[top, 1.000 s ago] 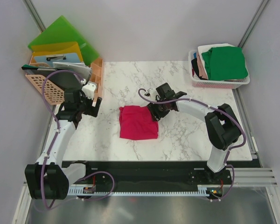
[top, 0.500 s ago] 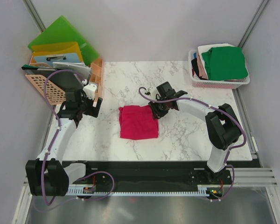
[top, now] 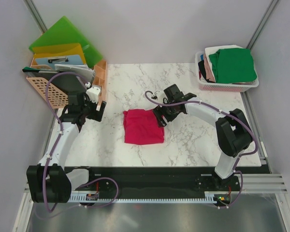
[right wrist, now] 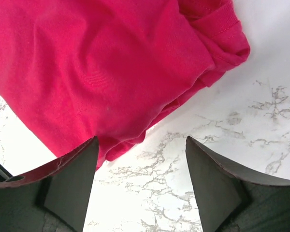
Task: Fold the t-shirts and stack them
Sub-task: Smooth out wrinkles on the folded tshirt
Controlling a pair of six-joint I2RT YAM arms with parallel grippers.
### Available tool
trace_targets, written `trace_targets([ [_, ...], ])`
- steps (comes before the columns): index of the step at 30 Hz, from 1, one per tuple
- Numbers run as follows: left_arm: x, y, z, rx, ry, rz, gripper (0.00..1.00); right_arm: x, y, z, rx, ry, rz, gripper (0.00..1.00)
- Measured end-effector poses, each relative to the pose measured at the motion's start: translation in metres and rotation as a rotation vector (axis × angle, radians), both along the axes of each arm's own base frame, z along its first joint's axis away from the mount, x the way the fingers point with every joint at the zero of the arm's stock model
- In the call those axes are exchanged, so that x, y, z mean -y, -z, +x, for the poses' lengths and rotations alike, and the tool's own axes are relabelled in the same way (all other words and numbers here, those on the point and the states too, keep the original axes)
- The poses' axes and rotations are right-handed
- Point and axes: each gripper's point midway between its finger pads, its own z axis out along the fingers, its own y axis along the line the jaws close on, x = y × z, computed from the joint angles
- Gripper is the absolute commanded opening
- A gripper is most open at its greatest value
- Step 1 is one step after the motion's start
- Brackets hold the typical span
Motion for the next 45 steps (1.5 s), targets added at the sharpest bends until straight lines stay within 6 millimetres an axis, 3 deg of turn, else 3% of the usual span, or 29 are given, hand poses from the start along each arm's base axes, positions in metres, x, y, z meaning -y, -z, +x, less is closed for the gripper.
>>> trace_targets([
  [9,0.0,0.001,0.0,-0.003,0.0,0.0,0.99,-0.003,-0.039,0.009,0.082,-0.007,0.044,0.7],
  [13,0.0,0.001,0.0,-0.004,0.0,0.0,0.99,-0.008,-0.053,0.015,0.11,-0.009,0.074,0.59],
  [17,0.0,0.002,0.0,-0.006,0.0,0.0,0.99,-0.014,-0.041,0.018,0.075,-0.01,0.08,0.54],
  [23,0.0,0.002,0.0,-0.006,0.0,0.001,0.99,-0.023,0.006,0.024,-0.029,-0.002,0.055,0.52],
  [26,0.0,0.001,0.0,-0.004,-0.001,0.001,0.99,-0.025,0.018,0.028,-0.051,0.003,0.041,0.52],
  [33,-0.001,0.001,-0.001,-0.001,-0.005,0.005,0.99,-0.026,0.011,0.043,-0.017,0.017,0.052,0.51],
  [37,-0.001,0.003,-0.002,-0.008,-0.005,0.005,0.99,-0.02,0.011,0.051,0.003,0.035,0.034,0.68],
  [39,-0.001,0.003,-0.002,-0.007,-0.004,0.004,0.99,-0.015,0.011,0.054,0.008,0.044,0.028,0.71],
  [45,-0.001,0.004,-0.002,-0.01,-0.005,0.004,0.99,-0.005,0.011,0.061,0.013,0.068,0.024,0.7],
])
